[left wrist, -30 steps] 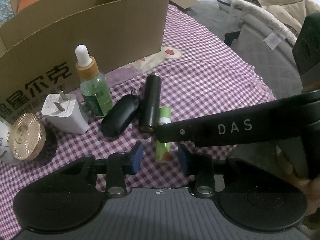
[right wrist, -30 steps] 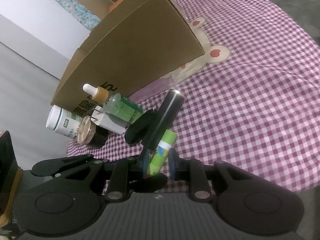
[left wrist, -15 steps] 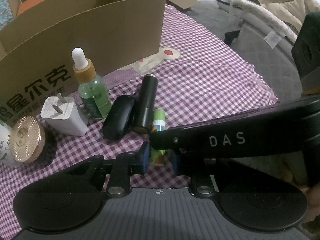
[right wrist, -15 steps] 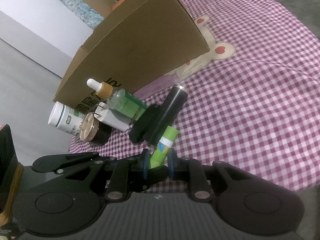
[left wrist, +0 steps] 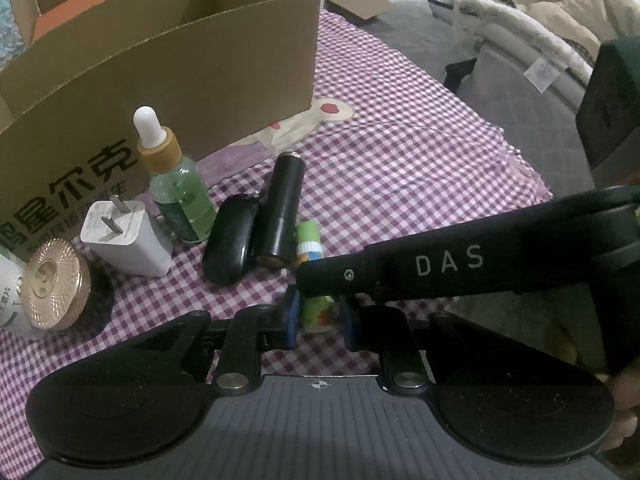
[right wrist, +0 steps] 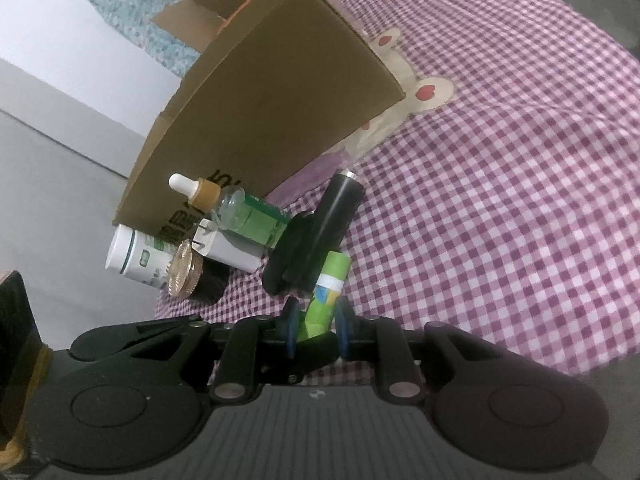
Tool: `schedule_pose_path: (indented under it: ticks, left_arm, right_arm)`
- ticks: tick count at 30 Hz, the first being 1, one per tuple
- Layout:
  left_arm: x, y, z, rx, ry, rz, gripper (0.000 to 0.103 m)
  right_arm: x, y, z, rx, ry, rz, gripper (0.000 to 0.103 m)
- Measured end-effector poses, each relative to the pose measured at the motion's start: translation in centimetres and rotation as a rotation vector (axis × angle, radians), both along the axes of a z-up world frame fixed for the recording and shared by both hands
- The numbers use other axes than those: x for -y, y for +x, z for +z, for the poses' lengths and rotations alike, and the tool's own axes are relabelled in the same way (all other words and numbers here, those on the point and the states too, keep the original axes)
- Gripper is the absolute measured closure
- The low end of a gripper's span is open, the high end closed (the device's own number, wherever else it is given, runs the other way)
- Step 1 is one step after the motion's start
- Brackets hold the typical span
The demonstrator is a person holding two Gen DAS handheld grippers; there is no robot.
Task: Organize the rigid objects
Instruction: 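Close the right tool on the green tube and lift it, then carry the green tube with the right tool over the cardboard box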
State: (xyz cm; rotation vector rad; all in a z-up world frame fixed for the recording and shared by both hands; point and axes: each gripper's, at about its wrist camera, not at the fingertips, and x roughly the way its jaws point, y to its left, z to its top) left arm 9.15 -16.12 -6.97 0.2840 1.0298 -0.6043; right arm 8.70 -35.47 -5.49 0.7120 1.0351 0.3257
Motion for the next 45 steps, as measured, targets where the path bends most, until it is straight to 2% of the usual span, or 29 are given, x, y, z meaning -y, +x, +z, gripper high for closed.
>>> schedule_pose_path:
  ticks: [11, 26, 35, 45]
  left_arm:
    - [0.1, -1.0, 0.8, 0.019, -0.004, 0.0, 0.084]
    - [-0.5, -2.8, 3.8, 0.093, -0.033, 0.008, 0.084]
    - [-1.2, -3.1, 7.3, 0.184, -0.049, 0.03, 0.084]
    - [-3.3, -1.2, 12.3, 0.309, -0.047, 0.088, 0.084]
  right_arm:
    - [0.8, -1.7, 0.3, 0.015, 0.034, -0.014, 0.086]
    - [0.3, -3.5, 3.7, 0.102, 0.035, -0.007, 0.086]
    - [-0.5, -3.6, 7.3, 0.206, 0.018, 0.015, 0.086]
    - [-2.9, -0.2, 12.8, 0.347, -0.001, 0.095, 0.086]
